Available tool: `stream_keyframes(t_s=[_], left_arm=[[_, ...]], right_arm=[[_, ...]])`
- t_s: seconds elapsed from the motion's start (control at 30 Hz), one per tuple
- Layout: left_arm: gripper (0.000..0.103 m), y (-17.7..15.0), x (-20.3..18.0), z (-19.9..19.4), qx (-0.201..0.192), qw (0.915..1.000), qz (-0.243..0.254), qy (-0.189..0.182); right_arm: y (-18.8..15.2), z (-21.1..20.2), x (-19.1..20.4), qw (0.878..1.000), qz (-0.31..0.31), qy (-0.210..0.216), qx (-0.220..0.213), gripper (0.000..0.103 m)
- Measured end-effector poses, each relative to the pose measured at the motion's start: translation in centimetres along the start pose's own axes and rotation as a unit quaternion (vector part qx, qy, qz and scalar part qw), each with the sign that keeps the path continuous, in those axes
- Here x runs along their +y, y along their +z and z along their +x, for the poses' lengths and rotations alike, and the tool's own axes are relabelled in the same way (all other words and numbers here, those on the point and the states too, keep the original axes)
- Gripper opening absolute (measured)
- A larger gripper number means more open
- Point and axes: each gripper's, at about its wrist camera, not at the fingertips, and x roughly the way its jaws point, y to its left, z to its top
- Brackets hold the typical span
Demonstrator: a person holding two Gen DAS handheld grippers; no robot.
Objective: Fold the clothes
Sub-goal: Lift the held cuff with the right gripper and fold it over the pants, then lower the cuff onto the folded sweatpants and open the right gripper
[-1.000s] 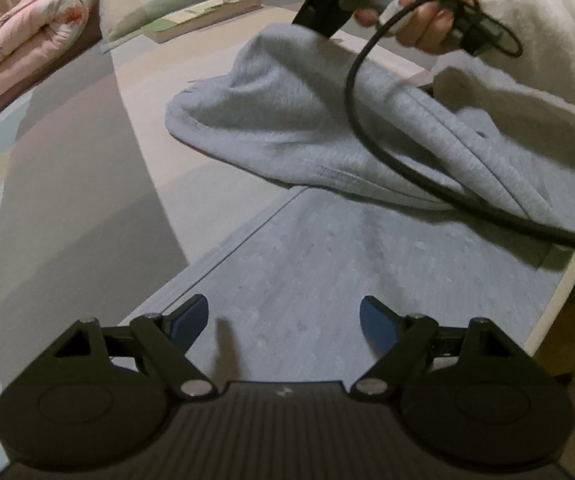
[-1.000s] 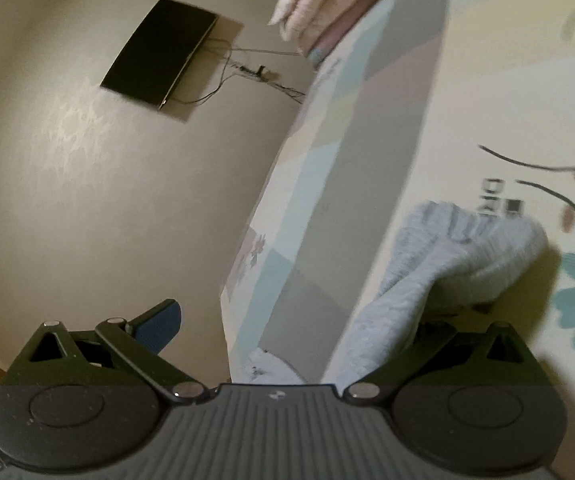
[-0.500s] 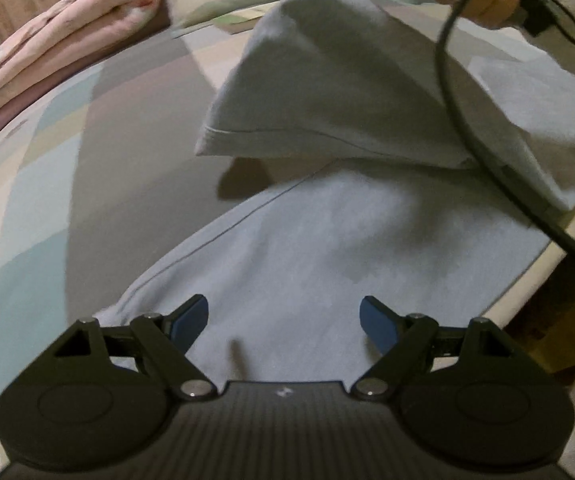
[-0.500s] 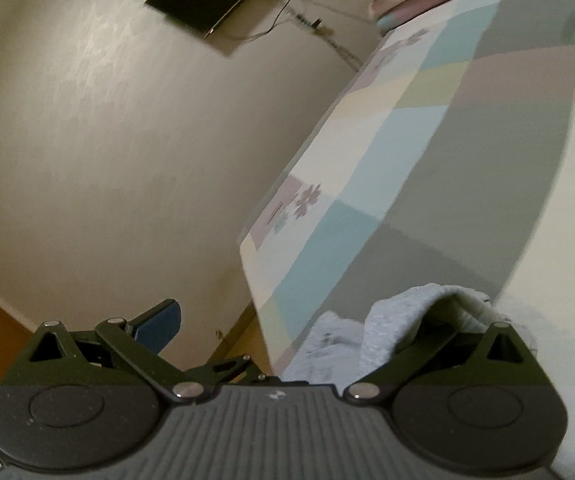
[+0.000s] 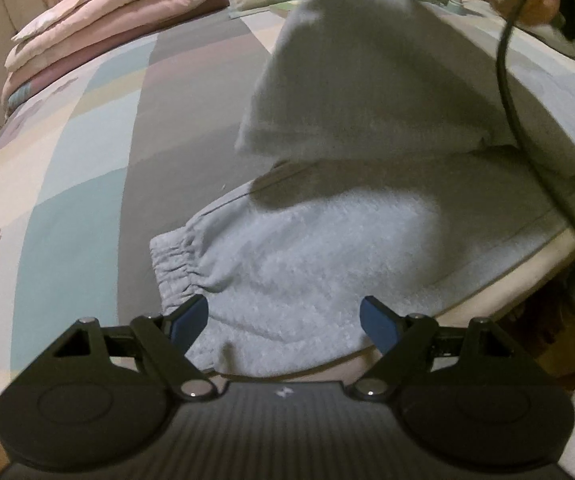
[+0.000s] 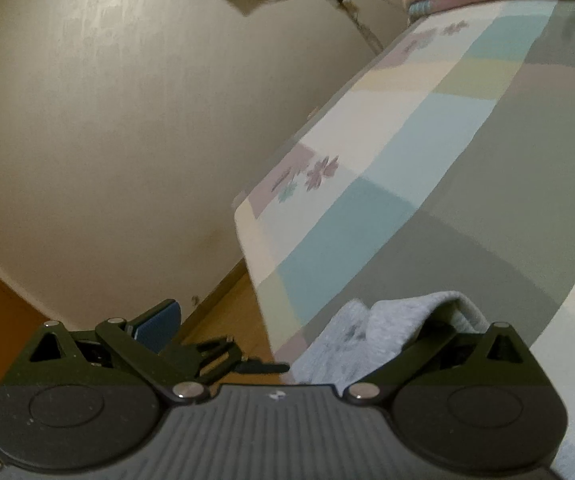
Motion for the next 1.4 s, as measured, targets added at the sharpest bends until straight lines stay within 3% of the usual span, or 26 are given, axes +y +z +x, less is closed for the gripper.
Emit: stream_keyframes(t_s=[0.27,0.4,0.6,0.73,0.9,1.07,1.23,1.4], left_arm=[[0.083,-0.5,0.5,0.3,-0.004,1.0000,-0.003,-0.003],[0.083,-1.0,0.8,0.2,0.002,1.0000,-0.009,0.003],[0.083,-2.2,1.3,0.2,0.022,0.9995,-0.023,0.011],[0.083,-2.6,1.7,0.1,0.031,0.9988,-0.036,0.012],[0.083,-2.6,1.7,0.2,0.030,0.9984,-0.047,0.002],[0.083,-2.4,1.8,0.2,0.027,0.9978,-0.059,-0.007],[0.083,-2.4,2.4,0.0,0.025,0.9969,-0.074,-0.003],[0.083,-2.8,3.2,-0.7,0.026,0.9957,-0.088,0.011]], right_arm=[[1.0,-2.5,1.7,0.998,-0.027,-0.031,-0.038,0.103],[-0.5,0.6,1.4,0.999,-0.023,-0.024,0.004,0.103],[-4.9,5.3,-1.2,0.996,0.039,0.001,0.074,0.103],[-7.8,6.6,-3.3,0.989,0.107,0.024,0.102,0.103],[-10.9,6.1,-3.5,0.984,0.128,0.018,0.124,0.103],[-12.7,4.8,-3.6,0.984,0.130,-0.008,0.122,0.103],[-11.9,4.3,-4.6,0.984,0.153,-0.005,0.095,0.103],[-12.0,6.2,-4.5,0.983,0.155,0.006,0.096,0.103]])
